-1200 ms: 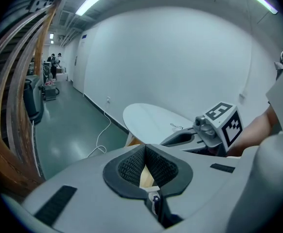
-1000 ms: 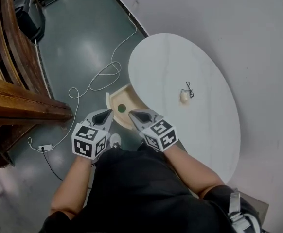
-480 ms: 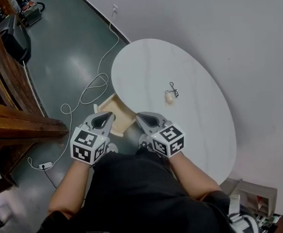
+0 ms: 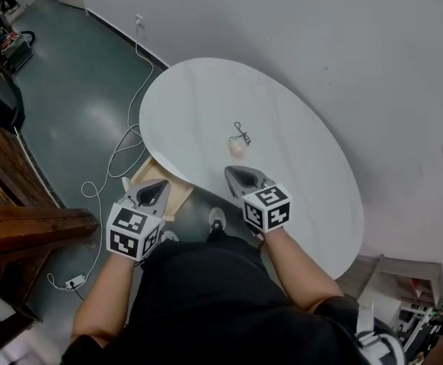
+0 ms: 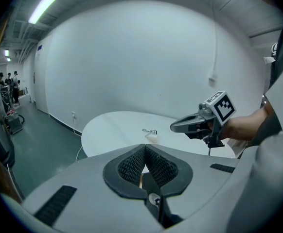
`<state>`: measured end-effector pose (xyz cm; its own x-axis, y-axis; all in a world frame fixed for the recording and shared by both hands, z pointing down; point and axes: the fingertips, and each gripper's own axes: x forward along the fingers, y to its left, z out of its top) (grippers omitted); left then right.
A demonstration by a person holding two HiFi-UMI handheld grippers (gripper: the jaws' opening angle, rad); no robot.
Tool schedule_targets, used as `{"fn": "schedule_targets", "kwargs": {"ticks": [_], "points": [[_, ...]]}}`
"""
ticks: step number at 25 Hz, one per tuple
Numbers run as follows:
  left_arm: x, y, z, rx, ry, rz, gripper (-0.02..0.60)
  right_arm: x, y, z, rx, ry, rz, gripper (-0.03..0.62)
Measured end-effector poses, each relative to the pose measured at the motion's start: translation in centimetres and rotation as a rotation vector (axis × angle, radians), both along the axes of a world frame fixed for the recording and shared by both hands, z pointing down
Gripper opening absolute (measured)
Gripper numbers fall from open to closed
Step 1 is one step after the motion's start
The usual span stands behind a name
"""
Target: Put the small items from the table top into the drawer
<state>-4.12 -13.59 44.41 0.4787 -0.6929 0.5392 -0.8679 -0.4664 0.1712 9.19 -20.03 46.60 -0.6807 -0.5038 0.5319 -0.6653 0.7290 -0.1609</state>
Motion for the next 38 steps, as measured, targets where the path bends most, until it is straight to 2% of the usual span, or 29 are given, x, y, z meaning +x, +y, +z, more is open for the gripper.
{"fn": "schedule_targets", "kwargs": {"ticks": [7,12,16,30,38], "points": [[1.9,-1.6,0.3,-0.020,-0.025,0.014,0.015,4.6,-4.0,3.1,0.009,0.103,0.088,0.014],[2.2,-2.4,0.8,-0.035,-0.041,-0.010,0.015,6.1,-6.4,6.0,-0.016,0.140,0.111,0.088],[2.1,-2.3,1.6,-0.069,-0.063,-0.027,0.015,6.9,-7.9,7.5,-0.037,0.155,0.127,0.108],[1.2,-2.7,2.0,-0.091,-0.065,-0.156,0.015,6.5,-11.4,13.1,-0.157,0.224,0.086,0.173],[0.1,-2.0,2.2,-0.105,-0.068,-0.199,0.015,6.4,-11.6,14.9,-0.203,0.240,0.089,0.173]]}}
